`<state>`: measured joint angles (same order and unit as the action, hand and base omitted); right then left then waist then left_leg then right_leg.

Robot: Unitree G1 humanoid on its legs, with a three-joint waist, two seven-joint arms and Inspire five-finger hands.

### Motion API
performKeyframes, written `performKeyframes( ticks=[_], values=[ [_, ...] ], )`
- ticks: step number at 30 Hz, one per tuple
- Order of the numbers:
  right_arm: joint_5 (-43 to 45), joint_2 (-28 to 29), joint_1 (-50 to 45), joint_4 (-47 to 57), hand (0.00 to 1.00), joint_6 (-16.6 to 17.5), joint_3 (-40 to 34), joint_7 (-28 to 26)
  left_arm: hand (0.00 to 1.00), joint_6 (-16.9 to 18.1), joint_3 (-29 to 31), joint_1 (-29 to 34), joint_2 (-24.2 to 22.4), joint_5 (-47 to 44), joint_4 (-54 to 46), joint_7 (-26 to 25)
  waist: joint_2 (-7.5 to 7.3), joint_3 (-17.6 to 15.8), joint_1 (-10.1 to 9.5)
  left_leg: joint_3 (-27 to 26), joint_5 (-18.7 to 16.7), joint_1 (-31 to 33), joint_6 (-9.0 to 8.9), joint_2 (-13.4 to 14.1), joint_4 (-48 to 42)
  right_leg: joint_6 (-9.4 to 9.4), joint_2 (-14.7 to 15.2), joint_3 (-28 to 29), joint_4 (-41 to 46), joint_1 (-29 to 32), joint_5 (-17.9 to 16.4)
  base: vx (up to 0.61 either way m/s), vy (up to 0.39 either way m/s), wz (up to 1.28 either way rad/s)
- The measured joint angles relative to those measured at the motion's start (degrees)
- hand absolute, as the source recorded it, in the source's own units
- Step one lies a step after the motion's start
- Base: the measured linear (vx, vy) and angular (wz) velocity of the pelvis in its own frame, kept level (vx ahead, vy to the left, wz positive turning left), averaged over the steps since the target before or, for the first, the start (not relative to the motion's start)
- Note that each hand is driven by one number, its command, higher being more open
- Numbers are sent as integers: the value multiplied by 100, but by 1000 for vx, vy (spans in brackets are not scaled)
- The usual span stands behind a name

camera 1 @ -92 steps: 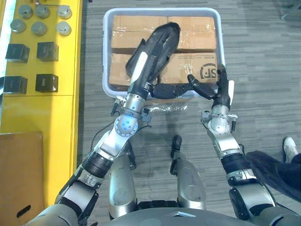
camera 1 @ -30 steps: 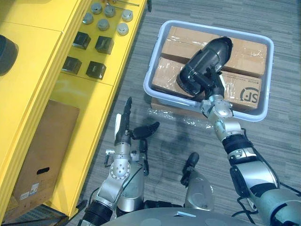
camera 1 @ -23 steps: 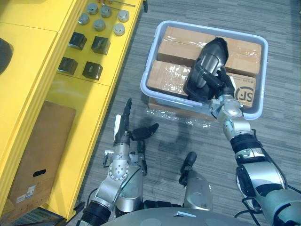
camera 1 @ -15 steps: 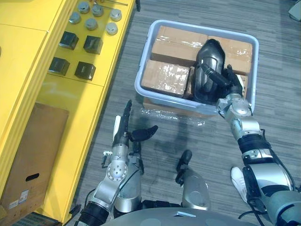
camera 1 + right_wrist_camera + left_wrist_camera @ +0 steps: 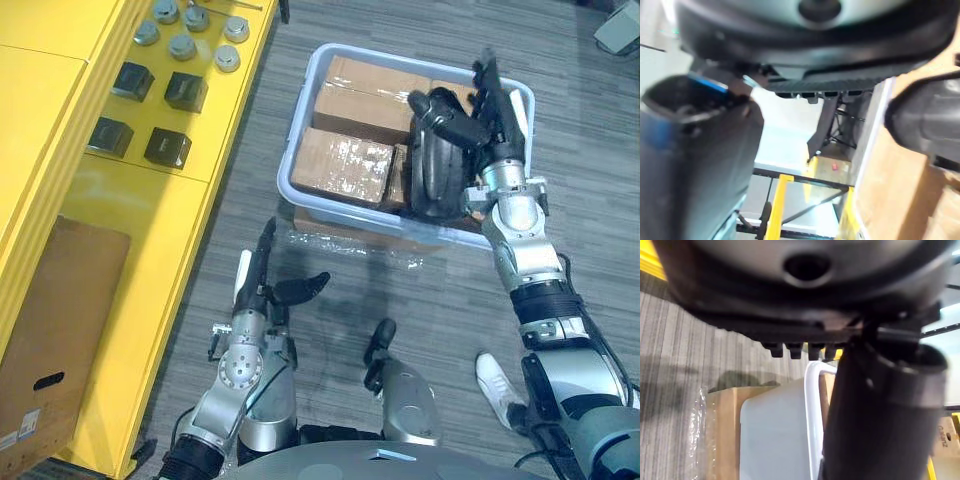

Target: Walk over and take three plastic housings, then place them on the shelf

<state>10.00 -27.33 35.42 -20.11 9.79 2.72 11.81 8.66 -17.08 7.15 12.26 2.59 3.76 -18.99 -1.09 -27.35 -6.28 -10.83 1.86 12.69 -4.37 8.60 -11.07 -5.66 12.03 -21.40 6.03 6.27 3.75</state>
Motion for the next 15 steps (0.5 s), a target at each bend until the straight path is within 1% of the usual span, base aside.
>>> performKeyframes(
  ticks=[1, 3, 4, 5, 6, 8, 10, 11, 15],
  values=[
    [-268, 0, -125, 125, 100, -3, -128, 281, 100, -1, 3, 12, 1, -1, -36, 11, -10, -3, -8, -2, -4, 0, 1, -4, 2, 0, 6, -3, 1, 0, 0, 0, 0, 0],
    [-454, 0, -240, 137, 100, -76, -279, 563, 100, -1, 4, 20, 25, -2, -139, 9, -50, -2, -4, -36, -12, 1, 1, -5, 5, 1, 5, 30, -15, 17, -3, 9, 18, -7],
    [-537, -3, -349, 129, 100, -213, -444, 703, 100, -1, -4, 28, 59, -2, -189, 11, -70, 4, 1, -62, -23, 8, -2, -1, -1, 1, 5, 57, -18, 41, -4, 13, 20, -17],
    [-535, -13, -452, 88, 100, -430, -612, 840, 100, -1, -12, 29, 94, -4, -197, 18, -88, -2, 28, -109, -64, 26, -4, 13, -55, 1, 0, 106, -19, 70, -4, 12, 17, -16],
    [-532, -21, -474, 73, 100, -474, -640, 866, 100, -1, -12, 29, 101, -5, -197, 21, -90, -2, 35, -115, -83, 38, -2, 19, -79, 0, -4, 118, -20, 76, -4, 11, 19, -15],
    [-524, -231, -583, -133, 100, -932, -713, 914, 100, -1, -11, 19, 115, -8, -197, 39, -119, -12, 128, -148, -234, 131, -8, 78, -326, -10, -27, 154, -24, 101, 3, 16, 27, -15],
    [-522, -304, -585, -235, 100, -1083, -723, 922, 100, -1, -12, 15, 124, -11, -198, 41, -131, -8, 189, -144, -299, 213, -4, 113, -469, -13, -48, 169, -24, 123, 6, 16, 24, -13],
    [-524, -475, -571, -395, 100, -1201, -721, 923, 100, 0, -18, -16, 123, -11, -198, 55, -137, -11, 202, -144, -387, 318, -4, 162, -620, -31, -74, 214, -27, 188, 21, 16, 22, -12],
    [-522, -790, -438, -1089, 100, -1285, -700, 923, 100, 0, -119, -10, 130, -52, -195, 102, -136, -11, 197, -90, -469, 467, 11, 203, -792, -36, -105, 207, -30, 238, 79, 17, 18, 0]
  ],
)
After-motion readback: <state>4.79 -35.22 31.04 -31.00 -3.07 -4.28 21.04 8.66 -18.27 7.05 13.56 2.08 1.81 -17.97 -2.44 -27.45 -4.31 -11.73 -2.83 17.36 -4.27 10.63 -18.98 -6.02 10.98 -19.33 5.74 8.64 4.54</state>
